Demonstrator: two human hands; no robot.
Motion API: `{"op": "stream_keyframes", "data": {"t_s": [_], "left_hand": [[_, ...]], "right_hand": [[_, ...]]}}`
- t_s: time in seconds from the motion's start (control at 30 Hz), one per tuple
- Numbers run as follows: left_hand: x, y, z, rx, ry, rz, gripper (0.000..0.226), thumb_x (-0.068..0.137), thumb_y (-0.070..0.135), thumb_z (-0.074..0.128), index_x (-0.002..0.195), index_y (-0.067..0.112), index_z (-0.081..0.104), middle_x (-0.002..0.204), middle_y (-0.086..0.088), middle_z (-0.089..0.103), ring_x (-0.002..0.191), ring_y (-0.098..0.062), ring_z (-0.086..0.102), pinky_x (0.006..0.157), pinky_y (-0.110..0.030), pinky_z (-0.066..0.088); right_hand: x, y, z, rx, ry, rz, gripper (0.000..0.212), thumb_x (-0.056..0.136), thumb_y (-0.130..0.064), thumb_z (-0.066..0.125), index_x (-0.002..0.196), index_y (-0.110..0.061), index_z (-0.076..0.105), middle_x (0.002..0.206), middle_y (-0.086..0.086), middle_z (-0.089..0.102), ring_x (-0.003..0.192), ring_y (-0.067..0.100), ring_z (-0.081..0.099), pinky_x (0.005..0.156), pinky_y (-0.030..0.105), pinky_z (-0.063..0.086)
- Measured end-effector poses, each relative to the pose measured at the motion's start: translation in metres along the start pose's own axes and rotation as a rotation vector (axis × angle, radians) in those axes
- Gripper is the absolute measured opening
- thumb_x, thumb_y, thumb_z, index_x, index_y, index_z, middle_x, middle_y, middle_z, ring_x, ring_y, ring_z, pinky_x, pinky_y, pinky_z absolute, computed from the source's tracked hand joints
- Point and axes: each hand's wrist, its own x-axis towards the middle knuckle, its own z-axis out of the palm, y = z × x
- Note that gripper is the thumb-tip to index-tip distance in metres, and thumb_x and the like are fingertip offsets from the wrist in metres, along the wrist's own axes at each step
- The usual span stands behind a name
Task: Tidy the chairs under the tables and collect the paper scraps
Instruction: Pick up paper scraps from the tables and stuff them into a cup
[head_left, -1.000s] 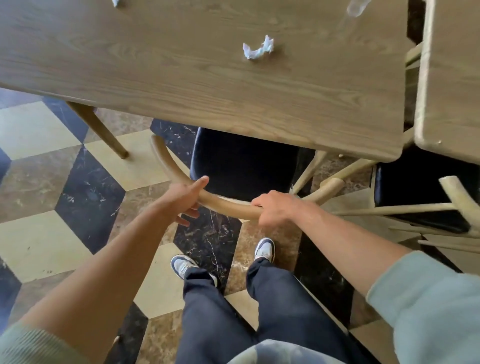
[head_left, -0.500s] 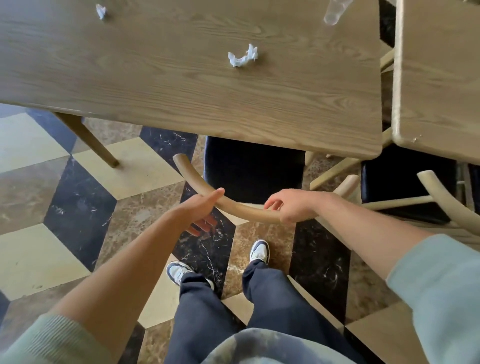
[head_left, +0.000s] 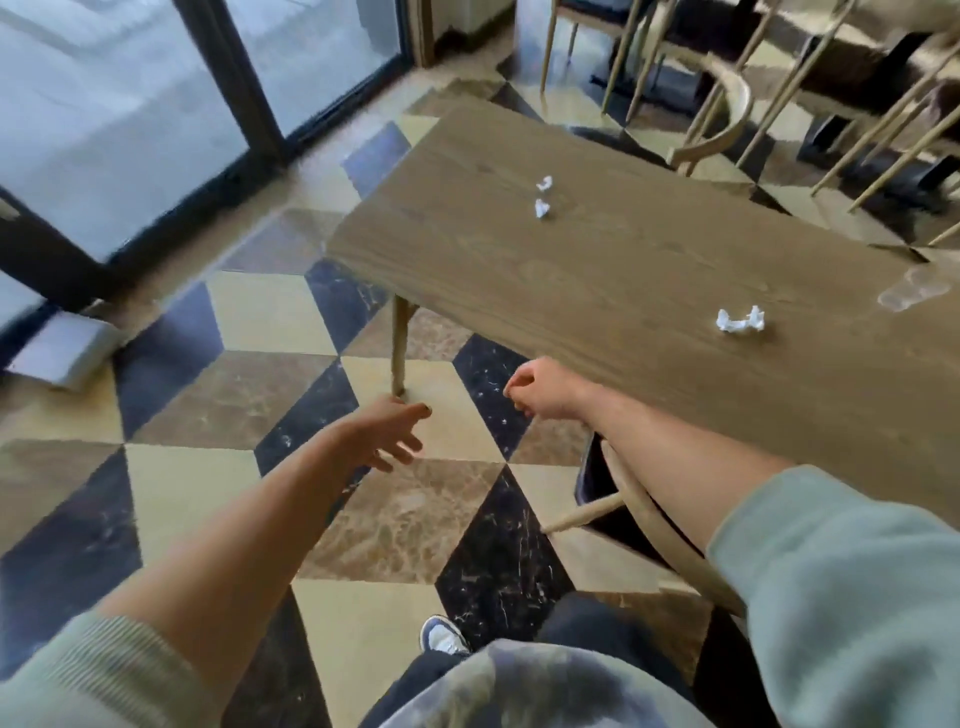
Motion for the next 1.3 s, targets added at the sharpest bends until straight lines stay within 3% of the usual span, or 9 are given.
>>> {"op": "stream_keyframes", "data": {"t_s": [0.1, 0.17, 0.4, 0.6, 0.73, 0.83, 1.1, 1.2, 1.3], "left_hand": [[-0.011, -0.019, -0.097, -0.058, 0.157, 0.085, 0.035, 0.104, 0.030, 0.052, 0.120, 0.001, 0.061, 0.102, -0.020, 0.072, 0.091, -0.039, 0.070, 0.079, -0.045, 0.058], [-0.013, -0.026, -0.148, -0.081, 0.213, 0.103, 0.033, 0.104, 0.031, 0.051, 0.117, 0.004, 0.064, 0.103, -0.018, 0.073, 0.094, -0.038, 0.071, 0.083, -0.046, 0.059], [0.053, -0.005, -0.323, -0.124, 0.230, 0.107, 0.038, 0.105, 0.038, 0.050, 0.122, 0.006, 0.062, 0.115, -0.017, 0.071, 0.098, -0.033, 0.070, 0.095, -0.052, 0.055], [0.128, 0.042, -0.475, -0.172, 0.239, 0.019, 0.040, 0.102, 0.046, 0.051, 0.124, 0.012, 0.058, 0.114, -0.012, 0.071, 0.097, -0.030, 0.072, 0.086, -0.046, 0.058], [0.157, 0.056, -0.553, -0.204, 0.249, 0.011, 0.037, 0.101, 0.045, 0.053, 0.119, 0.014, 0.063, 0.108, -0.011, 0.075, 0.089, -0.029, 0.075, 0.087, -0.048, 0.060], [0.201, 0.073, -0.609, -0.238, 0.244, 0.010, 0.039, 0.101, 0.046, 0.053, 0.120, 0.013, 0.064, 0.102, -0.010, 0.076, 0.086, -0.027, 0.076, 0.076, -0.041, 0.061], [0.368, 0.177, -0.785, -0.122, 0.101, 0.131, 0.048, 0.097, 0.058, 0.053, 0.122, 0.018, 0.062, 0.108, -0.014, 0.074, 0.091, -0.028, 0.074, 0.073, -0.039, 0.059], [0.401, 0.232, -0.825, -0.049, 0.039, 0.141, 0.051, 0.094, 0.063, 0.053, 0.114, 0.017, 0.064, 0.102, -0.013, 0.076, 0.088, -0.029, 0.075, 0.073, -0.040, 0.059], [0.444, 0.312, -0.850, 0.071, -0.060, 0.176, 0.049, 0.096, 0.061, 0.051, 0.113, 0.016, 0.062, 0.108, -0.017, 0.074, 0.093, -0.033, 0.073, 0.084, -0.045, 0.058]], "right_hand": [[0.042, -0.091, 0.013, -0.050, -0.011, -0.082, 0.023, 0.095, -0.014, 0.058, 0.100, 0.003, 0.074, 0.081, 0.014, 0.074, 0.065, 0.017, 0.062, 0.059, 0.031, 0.055], [0.072, -0.137, 0.016, -0.089, -0.038, -0.130, 0.019, 0.096, -0.013, 0.060, 0.099, -0.004, 0.075, 0.075, 0.002, 0.071, 0.062, 0.012, 0.063, 0.050, 0.019, 0.047], [0.236, -0.278, 0.019, -0.118, -0.112, -0.241, 0.013, 0.099, -0.014, 0.061, 0.095, -0.013, 0.074, 0.086, 0.001, 0.073, 0.077, 0.017, 0.070, 0.069, 0.029, 0.059], [0.386, -0.376, -0.016, -0.051, -0.126, -0.250, 0.016, 0.096, -0.017, 0.060, 0.095, -0.015, 0.076, 0.084, 0.002, 0.076, 0.076, 0.020, 0.073, 0.070, 0.034, 0.059], [0.443, -0.420, -0.036, 0.014, -0.126, -0.213, 0.020, 0.094, -0.015, 0.057, 0.093, -0.011, 0.076, 0.085, 0.006, 0.076, 0.072, 0.020, 0.071, 0.056, 0.027, 0.052], [0.500, -0.456, -0.045, 0.051, -0.145, -0.163, 0.020, 0.095, -0.016, 0.056, 0.091, -0.011, 0.076, 0.084, 0.009, 0.077, 0.073, 0.022, 0.071, 0.066, 0.036, 0.060], [0.670, -0.536, -0.098, 0.084, -0.028, 0.065, 0.023, 0.093, -0.015, 0.056, 0.091, -0.005, 0.077, 0.072, 0.005, 0.075, 0.061, 0.020, 0.065, 0.054, 0.029, 0.053], [0.697, -0.552, -0.135, 0.142, 0.029, 0.150, 0.026, 0.091, -0.016, 0.057, 0.095, 0.002, 0.075, 0.087, 0.019, 0.076, 0.063, 0.021, 0.064, 0.055, 0.029, 0.049], [0.721, -0.554, -0.183, 0.231, 0.120, 0.197, 0.026, 0.088, -0.019, 0.056, 0.096, -0.003, 0.075, 0.089, 0.012, 0.077, 0.064, 0.015, 0.067, 0.056, 0.028, 0.051]]}}
